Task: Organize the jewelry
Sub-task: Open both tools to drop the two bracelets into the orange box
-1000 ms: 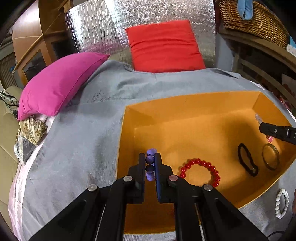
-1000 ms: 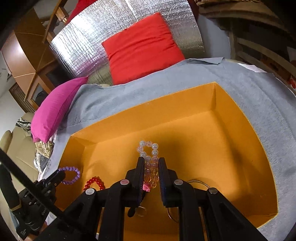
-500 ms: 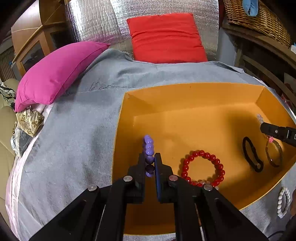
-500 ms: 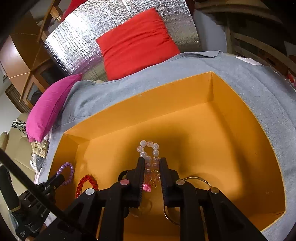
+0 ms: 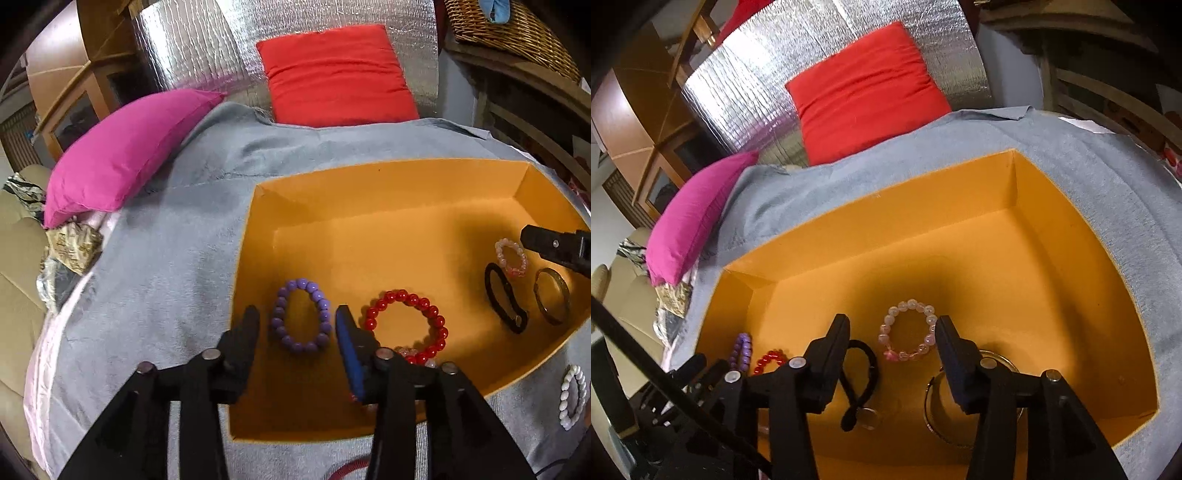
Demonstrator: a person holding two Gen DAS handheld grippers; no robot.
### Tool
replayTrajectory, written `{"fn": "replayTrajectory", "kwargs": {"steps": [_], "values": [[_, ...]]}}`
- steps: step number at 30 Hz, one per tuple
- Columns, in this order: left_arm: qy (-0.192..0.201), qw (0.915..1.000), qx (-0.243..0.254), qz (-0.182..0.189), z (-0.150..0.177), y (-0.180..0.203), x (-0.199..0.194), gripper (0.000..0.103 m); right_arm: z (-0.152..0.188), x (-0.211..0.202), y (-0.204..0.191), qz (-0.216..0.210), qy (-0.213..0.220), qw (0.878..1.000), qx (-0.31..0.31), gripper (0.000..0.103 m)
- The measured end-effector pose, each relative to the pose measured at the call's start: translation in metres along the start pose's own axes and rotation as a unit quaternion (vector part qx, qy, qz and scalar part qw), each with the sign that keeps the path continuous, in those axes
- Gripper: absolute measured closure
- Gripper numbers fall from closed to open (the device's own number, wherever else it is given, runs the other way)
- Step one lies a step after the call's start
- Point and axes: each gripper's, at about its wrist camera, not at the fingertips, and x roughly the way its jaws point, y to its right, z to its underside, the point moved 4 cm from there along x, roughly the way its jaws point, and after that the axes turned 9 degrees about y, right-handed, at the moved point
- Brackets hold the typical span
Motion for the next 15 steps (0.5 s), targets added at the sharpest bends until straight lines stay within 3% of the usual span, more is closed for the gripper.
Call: {"fn": "replayTrajectory", "kwargs": {"steps": [15], "values": [[0.067,0.9976,-0.009,-0.016,-0.002,-0.005,-0.080,0.042,0.011,-0.057,-0.014,-0.008,0.021,1.000,-0.015,0.051]]}}
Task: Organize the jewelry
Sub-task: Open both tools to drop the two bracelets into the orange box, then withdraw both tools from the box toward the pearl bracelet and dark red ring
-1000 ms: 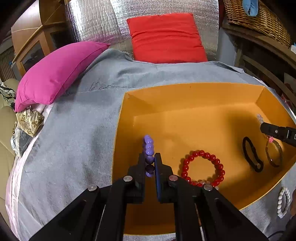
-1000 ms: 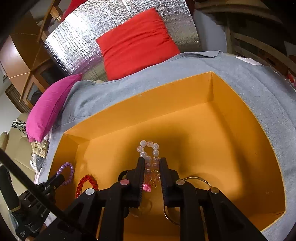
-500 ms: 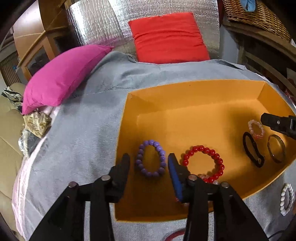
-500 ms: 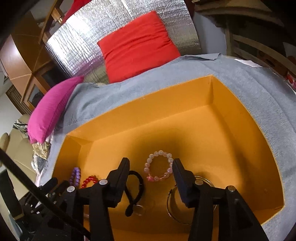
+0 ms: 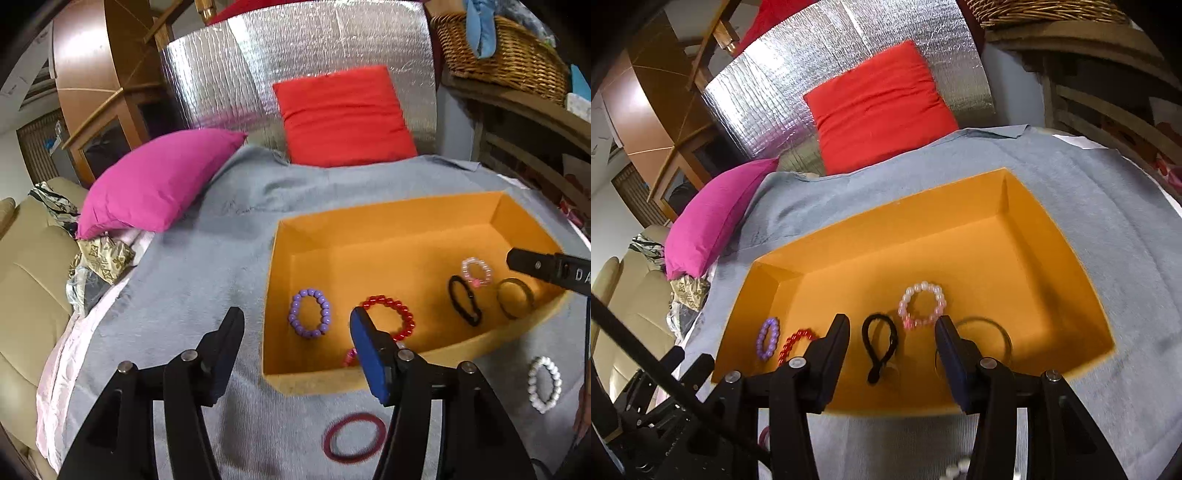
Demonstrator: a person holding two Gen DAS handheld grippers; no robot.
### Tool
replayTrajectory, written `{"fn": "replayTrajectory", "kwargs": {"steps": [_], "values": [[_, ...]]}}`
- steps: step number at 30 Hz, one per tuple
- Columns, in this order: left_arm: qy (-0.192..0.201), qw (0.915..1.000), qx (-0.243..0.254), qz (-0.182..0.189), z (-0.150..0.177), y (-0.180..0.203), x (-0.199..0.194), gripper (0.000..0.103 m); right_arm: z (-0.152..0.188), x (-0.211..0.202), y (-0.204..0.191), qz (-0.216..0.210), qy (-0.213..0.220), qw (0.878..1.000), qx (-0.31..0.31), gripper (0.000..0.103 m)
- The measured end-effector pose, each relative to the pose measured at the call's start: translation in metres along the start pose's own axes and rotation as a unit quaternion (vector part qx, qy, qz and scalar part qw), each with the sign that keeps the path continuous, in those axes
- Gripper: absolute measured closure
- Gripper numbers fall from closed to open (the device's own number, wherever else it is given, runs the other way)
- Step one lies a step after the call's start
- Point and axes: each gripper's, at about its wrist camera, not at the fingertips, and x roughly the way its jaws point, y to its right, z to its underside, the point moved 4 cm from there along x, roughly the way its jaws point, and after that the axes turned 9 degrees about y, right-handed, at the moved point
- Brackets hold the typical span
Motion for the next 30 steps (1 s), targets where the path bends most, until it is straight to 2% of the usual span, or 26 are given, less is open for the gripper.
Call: {"fn": "replayTrajectory", "kwargs": {"steps": [6,8,13,19,25,30], "values": [[0.016,0.9999,0.004,-0.001,0.003,0.003,-0.027,0.041,0.008,-0.037,-0.008,-0.002,0.015,1.000,-0.018,0.051],[0.019,0.9998,0.006,-0.002,0.004,0.004,-0.034,0.040,0.010,-0.048,-0.011,-0.003,0.021,0.999,-0.025,0.047],[0.020,0.9997,0.011,-0.008,0.016,0.002,-0.049,0.033,0.025,-0.079,-0.012,-0.005,0.029,0.999,-0.040,0.046],[-0.017,0.9998,0.005,-0.011,0.053,-0.014,-0.054,0.033,0.048,-0.104,0.018,0.013,0.015,1.000,-0.021,0.045],[-0.084,0.9965,0.009,-0.002,0.104,-0.028,-0.051,0.033,0.070,-0.111,0.055,0.036,-0.029,0.999,0.003,0.044],[-0.096,0.9953,0.003,-0.012,0.113,-0.041,-0.040,0.033,0.081,-0.098,0.068,0.041,-0.066,0.997,0.011,0.044]]}}
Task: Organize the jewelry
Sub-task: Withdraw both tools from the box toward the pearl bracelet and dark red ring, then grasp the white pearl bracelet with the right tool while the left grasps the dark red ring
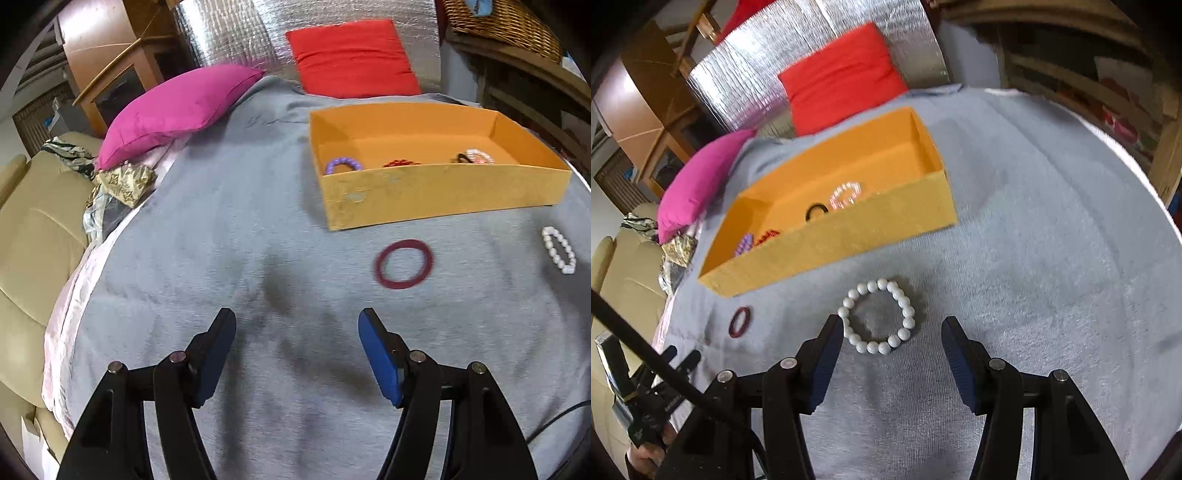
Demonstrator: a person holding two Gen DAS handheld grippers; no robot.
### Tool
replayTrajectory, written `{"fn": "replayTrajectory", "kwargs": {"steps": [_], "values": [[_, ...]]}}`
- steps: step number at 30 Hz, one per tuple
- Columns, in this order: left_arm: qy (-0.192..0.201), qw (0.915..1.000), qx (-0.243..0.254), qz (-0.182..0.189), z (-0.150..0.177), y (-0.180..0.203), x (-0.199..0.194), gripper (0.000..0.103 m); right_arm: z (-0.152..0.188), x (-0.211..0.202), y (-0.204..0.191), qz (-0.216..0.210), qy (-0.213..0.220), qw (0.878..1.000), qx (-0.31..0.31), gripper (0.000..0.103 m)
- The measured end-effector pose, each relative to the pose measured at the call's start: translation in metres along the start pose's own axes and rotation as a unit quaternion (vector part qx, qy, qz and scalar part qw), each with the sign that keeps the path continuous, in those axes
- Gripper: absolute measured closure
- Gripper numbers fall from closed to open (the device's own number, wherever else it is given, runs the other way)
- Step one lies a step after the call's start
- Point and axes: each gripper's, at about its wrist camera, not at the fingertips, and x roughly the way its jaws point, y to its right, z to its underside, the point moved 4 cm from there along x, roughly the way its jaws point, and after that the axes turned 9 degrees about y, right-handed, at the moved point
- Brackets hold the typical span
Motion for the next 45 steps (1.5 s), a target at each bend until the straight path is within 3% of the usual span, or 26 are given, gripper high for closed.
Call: {"fn": "replayTrajectory", "kwargs": {"steps": [7,24,29,37,45], "values": [[-0.028,0.9992,-0.025,0.013,-0.001,-0.003,0.024,0.033,0.005,0.025,-0.001,-0.005,-0.047,0.998,0.029,0.044],[-0.018,0.9988,-0.002,0.045,-0.018,0.041,0.030,0.033,0.008,0.042,-0.004,0.039,-0.053,0.998,0.016,0.044],[-0.031,0.9978,0.006,0.058,-0.018,0.049,0.038,0.033,0.013,0.049,-0.014,0.061,-0.029,0.998,-0.011,0.044],[-0.035,0.9958,0.002,0.084,-0.024,0.055,0.046,0.033,0.022,0.049,-0.021,0.058,0.004,0.998,-0.031,0.043],[-0.047,0.9928,-0.008,0.110,-0.025,0.062,0.053,0.033,0.028,0.044,-0.022,0.064,-0.008,0.997,-0.035,0.042]]}}
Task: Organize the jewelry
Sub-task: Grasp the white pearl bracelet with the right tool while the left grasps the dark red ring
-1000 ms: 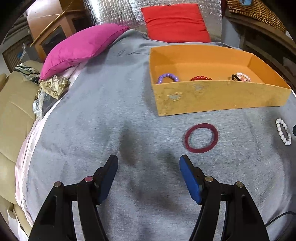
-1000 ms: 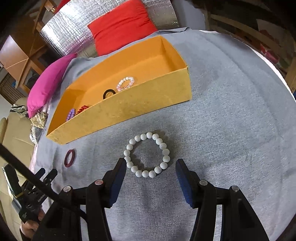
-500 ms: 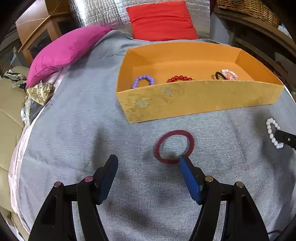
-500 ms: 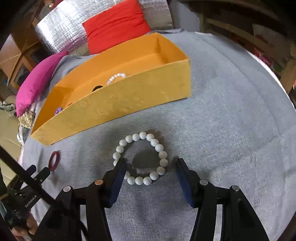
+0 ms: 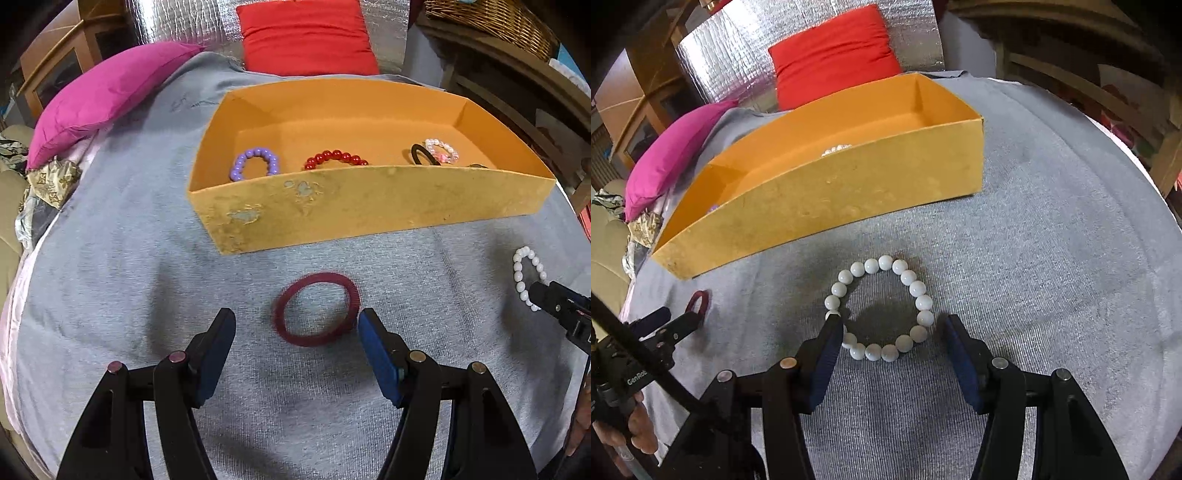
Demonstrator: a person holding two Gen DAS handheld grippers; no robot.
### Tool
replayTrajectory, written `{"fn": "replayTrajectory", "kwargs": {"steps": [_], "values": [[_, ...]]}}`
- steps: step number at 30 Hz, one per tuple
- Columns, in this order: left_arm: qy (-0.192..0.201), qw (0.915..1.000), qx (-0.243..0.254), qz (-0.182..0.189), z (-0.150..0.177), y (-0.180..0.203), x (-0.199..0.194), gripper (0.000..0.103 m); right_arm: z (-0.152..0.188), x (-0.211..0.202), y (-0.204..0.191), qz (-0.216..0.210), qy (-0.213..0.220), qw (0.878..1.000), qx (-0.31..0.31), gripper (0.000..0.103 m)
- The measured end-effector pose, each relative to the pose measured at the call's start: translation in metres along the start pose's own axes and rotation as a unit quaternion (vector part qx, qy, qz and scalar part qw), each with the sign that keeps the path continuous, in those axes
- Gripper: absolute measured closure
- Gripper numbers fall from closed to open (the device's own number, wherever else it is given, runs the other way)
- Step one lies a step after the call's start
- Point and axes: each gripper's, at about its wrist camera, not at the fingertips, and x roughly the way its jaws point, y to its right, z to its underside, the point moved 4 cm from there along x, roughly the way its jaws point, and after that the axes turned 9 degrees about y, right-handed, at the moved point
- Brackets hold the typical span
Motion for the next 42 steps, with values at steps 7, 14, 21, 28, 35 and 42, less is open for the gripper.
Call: {"fn": "replayTrajectory", "kwargs": {"steps": [7,14,21,28,35,42], "values": [[-0.009,0.9997,-0.001,0.021,0.004,-0.001,0.006,0.033,0.000,0.004,-0.004,0.001,-0.008,1.000,-0.012,0.042],[-0.002,0.9994,0.000,0.035,0.008,0.002,-0.001,0.033,0.005,0.002,-0.004,-0.015,0.010,1.000,-0.018,0.042],[0.000,0.9985,-0.009,0.055,0.012,-0.001,-0.013,0.033,-0.002,-0.001,0.010,-0.035,-0.003,0.999,0.029,0.042],[0.001,0.9980,-0.020,0.059,0.013,-0.023,-0.016,0.033,-0.013,-0.004,0.029,-0.086,-0.035,0.991,0.094,0.042],[0.014,0.9964,-0.022,0.081,0.013,-0.035,-0.023,0.033,-0.020,-0.015,0.039,-0.112,-0.035,0.988,0.104,0.042],[0.005,0.9964,-0.011,0.084,0.008,-0.020,-0.012,0.033,-0.020,-0.018,0.037,-0.119,-0.037,0.987,0.099,0.044]]}}
